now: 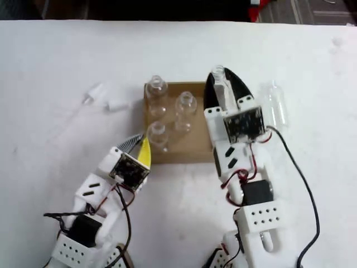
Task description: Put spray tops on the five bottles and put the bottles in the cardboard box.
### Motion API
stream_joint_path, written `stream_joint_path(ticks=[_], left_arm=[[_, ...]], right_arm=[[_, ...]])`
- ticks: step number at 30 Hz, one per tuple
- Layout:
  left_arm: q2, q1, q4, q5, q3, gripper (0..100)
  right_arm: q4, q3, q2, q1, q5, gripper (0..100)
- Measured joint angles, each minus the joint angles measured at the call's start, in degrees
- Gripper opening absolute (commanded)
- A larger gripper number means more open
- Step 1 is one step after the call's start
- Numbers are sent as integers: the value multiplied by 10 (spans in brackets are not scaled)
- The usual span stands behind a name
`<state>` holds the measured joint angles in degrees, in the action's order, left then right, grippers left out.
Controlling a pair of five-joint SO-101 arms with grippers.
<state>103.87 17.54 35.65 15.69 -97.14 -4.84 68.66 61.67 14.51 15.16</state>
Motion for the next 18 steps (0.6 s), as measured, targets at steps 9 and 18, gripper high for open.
stream_joint_path(ticks=[9,18], left_arm=[[0,0,0,0,0,24],[0,0,0,0,0,24]], right_arm=[[-142,46,-58,5,-120,15],[-149,-44,-229,-14,-127,15]])
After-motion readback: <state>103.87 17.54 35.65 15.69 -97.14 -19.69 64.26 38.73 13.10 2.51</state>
